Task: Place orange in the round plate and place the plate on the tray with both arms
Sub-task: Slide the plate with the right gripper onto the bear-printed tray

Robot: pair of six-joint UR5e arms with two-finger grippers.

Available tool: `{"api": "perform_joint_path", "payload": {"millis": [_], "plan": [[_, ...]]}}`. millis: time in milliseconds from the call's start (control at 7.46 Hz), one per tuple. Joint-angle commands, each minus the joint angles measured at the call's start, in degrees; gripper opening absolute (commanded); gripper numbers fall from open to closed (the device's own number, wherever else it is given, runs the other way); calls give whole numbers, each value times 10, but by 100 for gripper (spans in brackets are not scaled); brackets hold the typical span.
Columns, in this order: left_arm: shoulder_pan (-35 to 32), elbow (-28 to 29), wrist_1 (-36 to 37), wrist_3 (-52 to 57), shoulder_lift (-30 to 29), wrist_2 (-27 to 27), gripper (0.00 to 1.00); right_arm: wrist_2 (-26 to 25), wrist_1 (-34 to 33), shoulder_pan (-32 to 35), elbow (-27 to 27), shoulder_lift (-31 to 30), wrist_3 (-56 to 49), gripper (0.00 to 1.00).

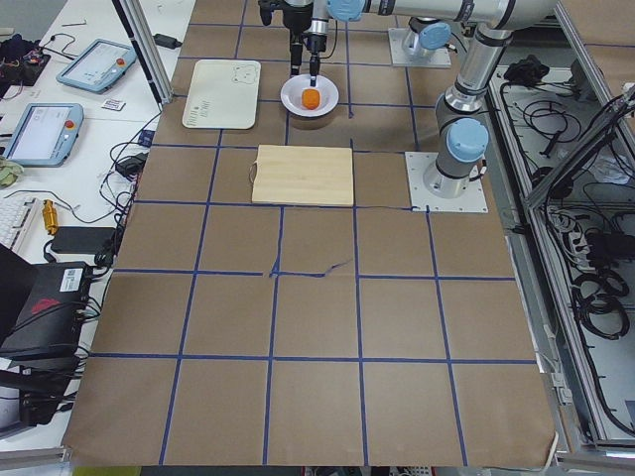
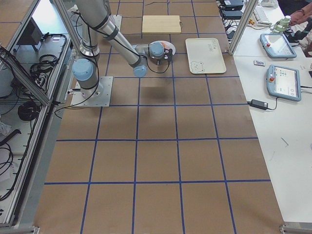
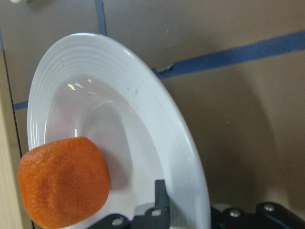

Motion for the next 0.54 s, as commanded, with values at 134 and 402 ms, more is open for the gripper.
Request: {"api": "perform_joint_path", "payload": {"millis": [134, 402], "plan": [[0, -3, -1, -1, 6, 0, 100, 3, 57, -12, -106, 3, 9, 0], [0, -3, 0, -1, 6, 0, 100, -3, 102, -20, -235, 75, 50, 0]]}}
